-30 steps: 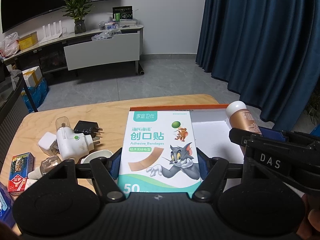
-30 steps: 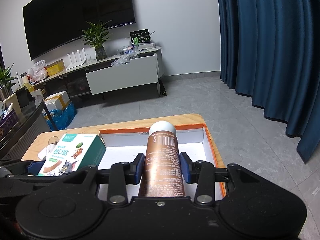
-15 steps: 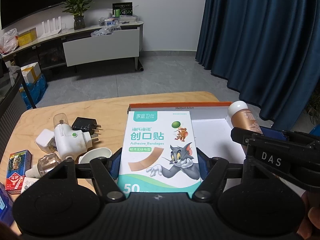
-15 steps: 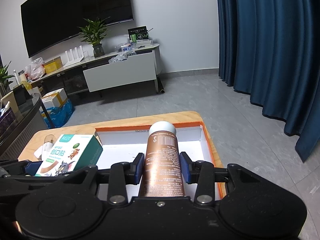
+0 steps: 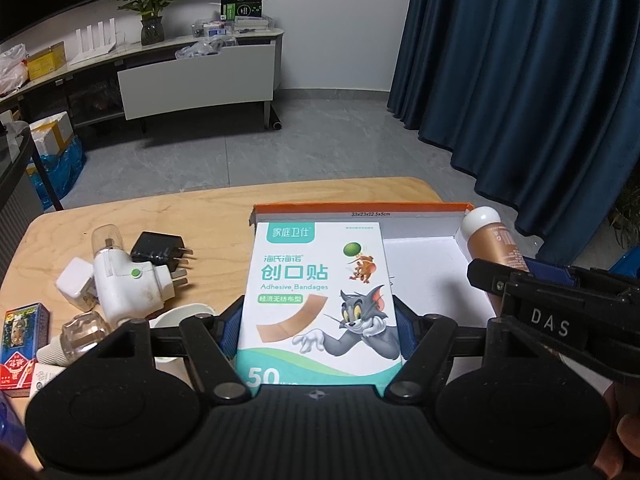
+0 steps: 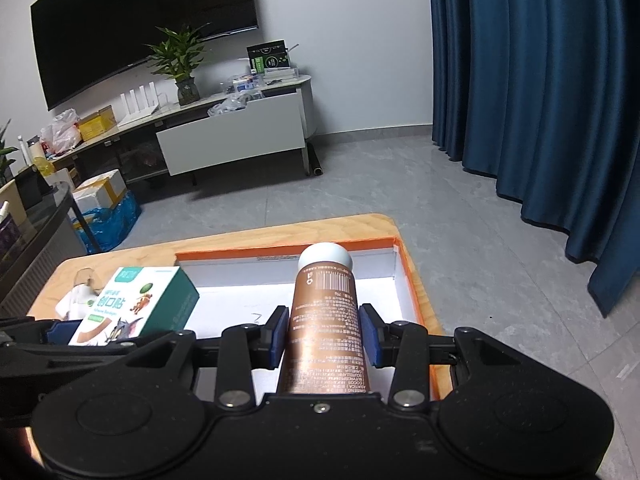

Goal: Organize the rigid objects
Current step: 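Carry bandage box with left tool while right tool carries bottle to white box, then lower and release bandage box with left tool while right tool releases bottle inside, then move left tool toward blue plastic case while right tool approaches white cup, then grasp blue plastic case with left tool while right tool grasps white cup, then carry blue case with left tool while right tool carries white cup over white box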

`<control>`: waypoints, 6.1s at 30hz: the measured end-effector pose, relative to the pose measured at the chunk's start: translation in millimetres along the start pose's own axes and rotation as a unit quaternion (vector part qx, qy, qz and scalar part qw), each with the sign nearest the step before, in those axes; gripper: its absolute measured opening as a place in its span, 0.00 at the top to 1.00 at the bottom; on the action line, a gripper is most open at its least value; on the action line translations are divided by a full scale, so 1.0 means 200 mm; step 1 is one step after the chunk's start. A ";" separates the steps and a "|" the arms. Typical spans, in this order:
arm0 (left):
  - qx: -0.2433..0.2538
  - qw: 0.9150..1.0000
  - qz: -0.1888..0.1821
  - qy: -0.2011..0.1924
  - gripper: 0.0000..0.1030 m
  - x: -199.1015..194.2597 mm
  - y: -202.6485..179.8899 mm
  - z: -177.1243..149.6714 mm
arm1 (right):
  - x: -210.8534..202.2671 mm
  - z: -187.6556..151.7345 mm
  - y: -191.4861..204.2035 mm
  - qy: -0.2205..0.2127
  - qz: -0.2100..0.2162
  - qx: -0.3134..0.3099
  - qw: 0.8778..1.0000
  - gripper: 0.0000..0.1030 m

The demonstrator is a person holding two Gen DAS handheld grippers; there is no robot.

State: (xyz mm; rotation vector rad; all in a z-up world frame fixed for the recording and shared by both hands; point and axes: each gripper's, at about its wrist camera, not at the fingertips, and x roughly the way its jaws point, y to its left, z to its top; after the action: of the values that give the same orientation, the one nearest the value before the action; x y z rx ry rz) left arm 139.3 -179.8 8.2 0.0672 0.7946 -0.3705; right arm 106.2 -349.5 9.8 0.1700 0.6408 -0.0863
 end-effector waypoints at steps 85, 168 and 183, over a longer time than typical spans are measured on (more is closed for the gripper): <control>-0.304 0.924 0.231 0.007 0.00 -0.35 1.18 -0.44 | -0.10 -0.28 0.63 0.080 0.129 -0.063 0.986 0.17; -0.042 0.996 -0.041 -0.062 0.40 -0.45 0.06 -0.39 | -0.54 -0.31 0.11 -0.011 0.003 -0.026 1.000 0.37; -0.037 0.996 -0.041 -0.072 0.40 -0.49 0.04 -0.41 | -0.61 -0.33 0.09 -0.027 0.007 -0.024 0.999 0.37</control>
State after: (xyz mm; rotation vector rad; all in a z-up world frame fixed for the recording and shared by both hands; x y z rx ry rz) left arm 23.4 -127.2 18.8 -0.0607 0.6696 -0.4179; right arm -27.3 -316.1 34.0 0.1250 0.5881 -0.0615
